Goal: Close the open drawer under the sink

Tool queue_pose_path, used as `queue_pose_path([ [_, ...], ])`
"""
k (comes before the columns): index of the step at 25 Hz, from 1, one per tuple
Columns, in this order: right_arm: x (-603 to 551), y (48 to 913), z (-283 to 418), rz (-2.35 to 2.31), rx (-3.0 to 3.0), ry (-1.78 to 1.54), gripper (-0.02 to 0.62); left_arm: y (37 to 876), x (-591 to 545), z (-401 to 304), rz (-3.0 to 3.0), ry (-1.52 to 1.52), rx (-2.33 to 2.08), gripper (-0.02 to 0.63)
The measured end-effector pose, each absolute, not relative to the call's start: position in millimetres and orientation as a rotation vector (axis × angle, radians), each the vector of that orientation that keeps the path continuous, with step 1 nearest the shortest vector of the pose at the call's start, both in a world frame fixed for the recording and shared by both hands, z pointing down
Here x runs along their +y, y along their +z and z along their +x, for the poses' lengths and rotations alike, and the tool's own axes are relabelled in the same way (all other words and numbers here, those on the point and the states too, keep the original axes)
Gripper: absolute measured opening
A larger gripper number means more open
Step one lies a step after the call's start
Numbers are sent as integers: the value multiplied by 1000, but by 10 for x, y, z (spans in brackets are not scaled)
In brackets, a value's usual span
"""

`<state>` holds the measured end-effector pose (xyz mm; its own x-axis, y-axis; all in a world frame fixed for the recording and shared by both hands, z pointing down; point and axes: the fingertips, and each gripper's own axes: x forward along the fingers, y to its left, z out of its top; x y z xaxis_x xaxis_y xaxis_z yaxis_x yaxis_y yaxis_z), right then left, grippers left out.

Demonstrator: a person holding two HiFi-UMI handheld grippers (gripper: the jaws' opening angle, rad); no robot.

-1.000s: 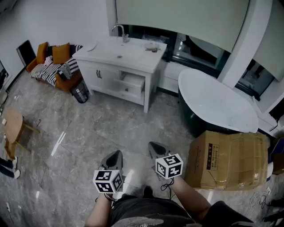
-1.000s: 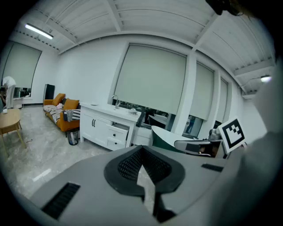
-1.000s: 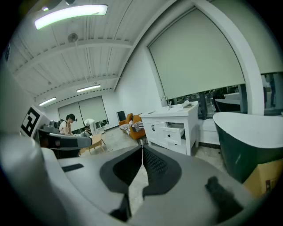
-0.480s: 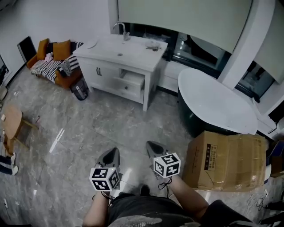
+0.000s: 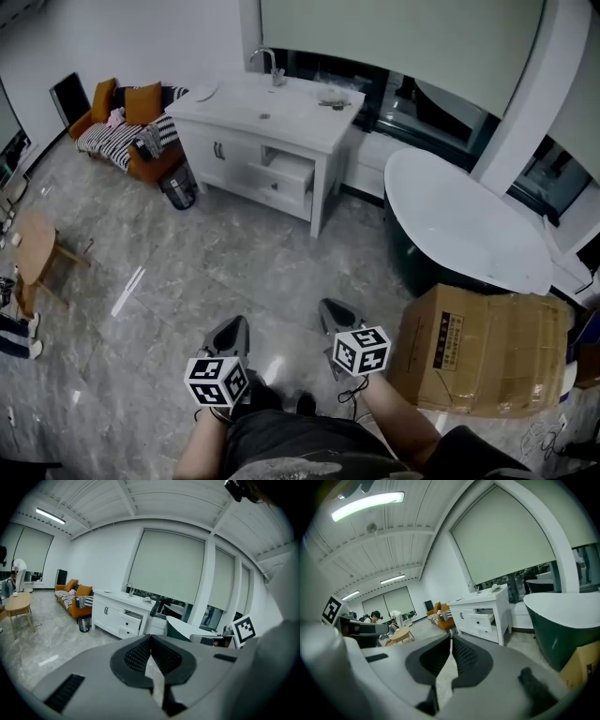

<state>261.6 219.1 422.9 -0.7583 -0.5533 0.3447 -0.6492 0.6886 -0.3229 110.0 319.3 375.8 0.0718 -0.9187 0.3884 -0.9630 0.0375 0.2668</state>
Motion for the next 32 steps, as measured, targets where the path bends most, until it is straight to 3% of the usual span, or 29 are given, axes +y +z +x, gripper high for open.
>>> queue_pose_path([
  [14, 1870, 4387, 2166, 979, -2616, 623, 29, 3903, 2633, 627, 1942, 143, -1810, 15],
  [32, 353, 4502, 619, 1182, -2469, 705, 29, 4037, 1137, -1090, 1999, 178, -1690, 15],
])
